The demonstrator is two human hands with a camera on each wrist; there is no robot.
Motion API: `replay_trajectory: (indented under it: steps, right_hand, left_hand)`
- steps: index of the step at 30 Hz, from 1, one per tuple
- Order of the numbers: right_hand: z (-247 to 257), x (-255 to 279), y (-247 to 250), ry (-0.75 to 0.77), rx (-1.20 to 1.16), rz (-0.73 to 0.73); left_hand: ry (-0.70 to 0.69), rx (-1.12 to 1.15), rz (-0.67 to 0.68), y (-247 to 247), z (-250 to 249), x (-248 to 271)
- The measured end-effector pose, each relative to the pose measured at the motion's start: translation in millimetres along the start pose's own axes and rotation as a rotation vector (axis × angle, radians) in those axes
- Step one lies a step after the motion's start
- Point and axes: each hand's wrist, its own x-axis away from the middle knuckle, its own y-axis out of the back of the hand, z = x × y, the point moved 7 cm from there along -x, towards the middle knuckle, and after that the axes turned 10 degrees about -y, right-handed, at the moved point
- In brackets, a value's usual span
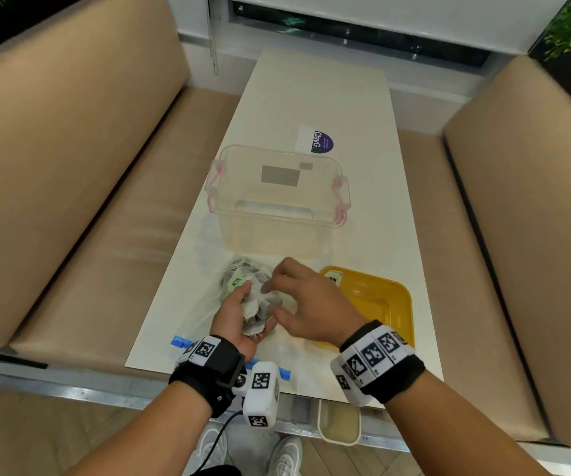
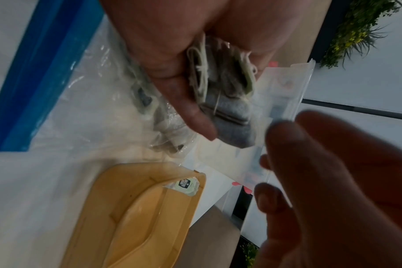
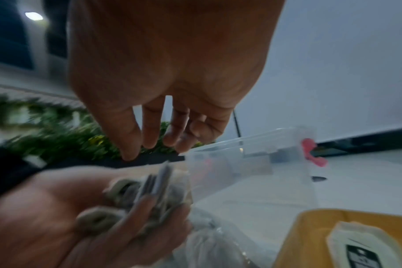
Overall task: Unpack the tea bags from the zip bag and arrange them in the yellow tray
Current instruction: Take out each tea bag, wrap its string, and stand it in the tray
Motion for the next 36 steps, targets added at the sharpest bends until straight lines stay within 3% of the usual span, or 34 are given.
replay_trajectory:
  steps: [8, 14, 21, 24, 29, 31, 36]
  right_hand:
    - [22.0, -4.2, -31.8, 0.205, 0.236, -0.063]
    - [25.3, -2.1, -24.6, 0.232, 0.11, -0.069]
    - [15.3, -7.6, -8.9, 0.051, -0.175, -0.118]
    - [3.1, -13.2, 1.5, -0.136, -0.381, -0.162]
    - [-20.7, -15.9, 22.0, -0.451, -0.737, -0.119]
    - [-32.2, -16.2, 32.7, -0.5, -0.668, -0.12]
    - [-68.8, -13.0, 61.0, -0.558, -0.226, -0.172]
  left_hand:
    - [0.03, -0.035, 0.022, -1.4, 3.6, 2.5]
    - [0.077, 0.044, -0.028, 7.5, 4.6, -3.0]
    - [0.059, 0.113, 0.009, 0.1, 1.1, 0.7]
    - [0.033, 0.112, 0.003, 0.6, -0.4, -2.1]
    - [0.028, 0.112, -0.014, 2.4, -2.4, 0.1]
    - [0.035, 0.109, -0.04, 4.5, -2.7, 0.6]
    - [0.03, 0.106, -0.047, 3.5, -4.9, 4.1]
